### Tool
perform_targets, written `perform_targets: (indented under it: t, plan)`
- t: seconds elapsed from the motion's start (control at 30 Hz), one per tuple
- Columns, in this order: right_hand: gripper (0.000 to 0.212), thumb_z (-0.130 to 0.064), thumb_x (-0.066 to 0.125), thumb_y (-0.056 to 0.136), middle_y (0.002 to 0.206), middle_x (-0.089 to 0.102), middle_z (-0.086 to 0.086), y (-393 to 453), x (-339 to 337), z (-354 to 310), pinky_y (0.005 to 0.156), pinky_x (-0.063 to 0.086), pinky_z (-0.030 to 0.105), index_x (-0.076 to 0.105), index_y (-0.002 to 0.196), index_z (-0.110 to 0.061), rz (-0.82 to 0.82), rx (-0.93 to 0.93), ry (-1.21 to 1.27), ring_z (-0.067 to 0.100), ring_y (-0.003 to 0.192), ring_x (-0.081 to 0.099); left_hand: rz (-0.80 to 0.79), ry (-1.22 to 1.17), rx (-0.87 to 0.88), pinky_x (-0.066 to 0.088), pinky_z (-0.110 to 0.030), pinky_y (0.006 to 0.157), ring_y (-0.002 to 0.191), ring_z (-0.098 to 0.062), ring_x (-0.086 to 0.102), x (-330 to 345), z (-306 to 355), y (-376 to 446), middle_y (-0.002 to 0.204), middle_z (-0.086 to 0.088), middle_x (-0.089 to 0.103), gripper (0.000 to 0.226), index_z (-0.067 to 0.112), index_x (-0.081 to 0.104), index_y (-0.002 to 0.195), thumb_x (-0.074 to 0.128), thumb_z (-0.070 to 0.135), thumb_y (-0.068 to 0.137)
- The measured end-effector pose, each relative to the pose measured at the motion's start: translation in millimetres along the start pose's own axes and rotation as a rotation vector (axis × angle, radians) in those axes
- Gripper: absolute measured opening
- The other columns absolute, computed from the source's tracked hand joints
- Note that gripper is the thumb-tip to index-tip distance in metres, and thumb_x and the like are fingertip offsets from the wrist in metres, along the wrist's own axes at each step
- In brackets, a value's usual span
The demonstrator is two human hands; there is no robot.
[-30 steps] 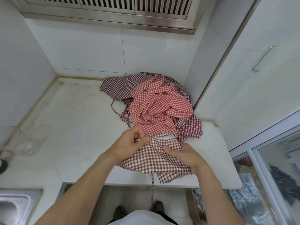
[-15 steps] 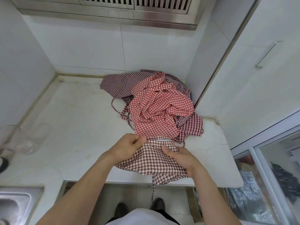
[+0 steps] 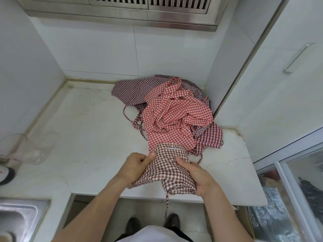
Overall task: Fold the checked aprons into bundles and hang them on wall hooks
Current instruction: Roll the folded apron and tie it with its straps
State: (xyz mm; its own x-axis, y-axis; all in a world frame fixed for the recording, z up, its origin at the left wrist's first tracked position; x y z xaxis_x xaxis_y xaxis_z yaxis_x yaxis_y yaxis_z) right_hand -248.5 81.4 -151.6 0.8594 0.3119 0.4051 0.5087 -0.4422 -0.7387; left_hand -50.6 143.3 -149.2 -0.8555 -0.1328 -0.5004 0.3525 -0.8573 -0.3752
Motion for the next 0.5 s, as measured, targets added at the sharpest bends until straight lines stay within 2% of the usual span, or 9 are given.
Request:
perform_targets:
  t: [0.13, 0.17, 0.27, 0.33, 0.37, 0.4, 0.43, 0.47, 0.5]
  plan:
    - [0.062, -0.025, 0.081, 0.076, 0.123, 0.066, 0.022, 0, 12, 2, 0.096, 0.052, 0.048, 0.06, 0.128, 0.002, -0.071, 0.005, 0.19, 0.038, 0.113, 0.065, -0.003, -0.323, -0.038, 0.044, -0.019, 0.055, 0.048, -0.007, 0.056, 13, 8, -13, 0.05, -0.002, 0.061, 0.058, 0.01, 0.053, 0.053, 0.049, 0.053, 0.092]
    - [0.067, -0.023, 0.086, 0.071, 0.126, 0.065, 0.024, 0, 17, 1, 0.093, 0.054, 0.048, 0.061, 0.127, 0.004, -0.111, 0.0, 0.27, 0.039, 0.113, 0.065, 0.009, -0.367, -0.034, 0.045, -0.021, 0.055, 0.051, -0.008, 0.057, 16, 12, -15, 0.053, -0.004, 0.062, 0.055, 0.009, 0.055, 0.059, 0.05, 0.052, 0.092]
    - [0.081, -0.018, 0.101, 0.044, 0.122, 0.065, 0.027, 1, 27, -1, 0.072, 0.061, 0.046, 0.07, 0.114, 0.008, -0.264, -0.037, 0.467, 0.039, 0.099, 0.071, 0.048, -0.447, -0.061, 0.039, -0.02, 0.046, 0.049, -0.006, 0.052, 28, 21, -18, 0.055, 0.008, 0.06, 0.035, 0.014, 0.058, 0.078, 0.049, 0.039, 0.101]
    - [0.081, -0.02, 0.102, 0.038, 0.115, 0.068, 0.027, 3, 32, 0, 0.066, 0.061, 0.044, 0.072, 0.108, 0.009, -0.304, -0.067, 0.526, 0.038, 0.093, 0.072, 0.032, -0.426, -0.102, 0.045, -0.025, 0.045, 0.051, -0.014, 0.055, 35, 26, -16, 0.061, 0.0, 0.06, 0.026, 0.016, 0.062, 0.097, 0.044, 0.034, 0.105]
    - [0.079, -0.022, 0.102, 0.039, 0.113, 0.069, 0.027, 0, 39, -1, 0.064, 0.061, 0.043, 0.072, 0.106, 0.009, -0.312, -0.074, 0.527, 0.038, 0.092, 0.073, 0.008, -0.415, -0.119, 0.055, -0.034, 0.051, 0.055, -0.022, 0.061, 38, 30, -14, 0.065, -0.009, 0.061, 0.027, 0.016, 0.064, 0.105, 0.042, 0.032, 0.106]
    - [0.073, -0.026, 0.099, 0.047, 0.112, 0.069, 0.028, -2, 42, 1, 0.063, 0.061, 0.043, 0.073, 0.105, 0.01, -0.296, -0.08, 0.519, 0.038, 0.091, 0.073, -0.013, -0.391, -0.133, 0.057, -0.043, 0.061, 0.068, -0.032, 0.065, 40, 33, -13, 0.075, -0.019, 0.061, 0.028, 0.013, 0.064, 0.108, 0.041, 0.028, 0.106]
    - [0.063, -0.033, 0.091, 0.062, 0.111, 0.069, 0.028, -3, 46, 0, 0.063, 0.061, 0.043, 0.073, 0.105, 0.009, -0.278, -0.083, 0.514, 0.038, 0.091, 0.073, -0.025, -0.376, -0.138, 0.057, -0.042, 0.064, 0.08, -0.03, 0.067, 42, 36, -13, 0.083, -0.024, 0.062, 0.025, 0.01, 0.064, 0.106, 0.042, 0.022, 0.105]
    - [0.058, -0.042, 0.076, 0.077, 0.112, 0.069, 0.027, -2, 47, 1, 0.065, 0.061, 0.042, 0.071, 0.109, 0.007, -0.238, -0.087, 0.502, 0.037, 0.093, 0.073, -0.043, -0.358, -0.136, 0.055, -0.034, 0.061, 0.087, -0.031, 0.068, 44, 36, -13, 0.085, -0.027, 0.061, 0.018, 0.008, 0.063, 0.104, 0.046, 0.013, 0.103]
    - [0.061, -0.05, 0.06, 0.087, 0.116, 0.069, 0.025, -1, 48, 2, 0.071, 0.062, 0.041, 0.068, 0.116, 0.002, -0.203, -0.083, 0.459, 0.034, 0.097, 0.072, -0.054, -0.349, -0.124, 0.051, -0.023, 0.06, 0.091, -0.028, 0.069, 44, 34, -11, 0.088, -0.02, 0.063, 0.018, 0.013, 0.061, 0.106, 0.049, 0.002, 0.099]
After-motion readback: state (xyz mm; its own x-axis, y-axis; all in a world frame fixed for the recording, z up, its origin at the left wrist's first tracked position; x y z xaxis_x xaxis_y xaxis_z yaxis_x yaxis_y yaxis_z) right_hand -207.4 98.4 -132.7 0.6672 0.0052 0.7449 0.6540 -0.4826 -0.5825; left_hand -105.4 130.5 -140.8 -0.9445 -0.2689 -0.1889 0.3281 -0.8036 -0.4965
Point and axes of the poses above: each hand's wrist, its own y-axis towards the middle knuckle, its own x-axis out of the palm, z = x × y, the point moved 5 cm from there along y, towards the middle knuckle
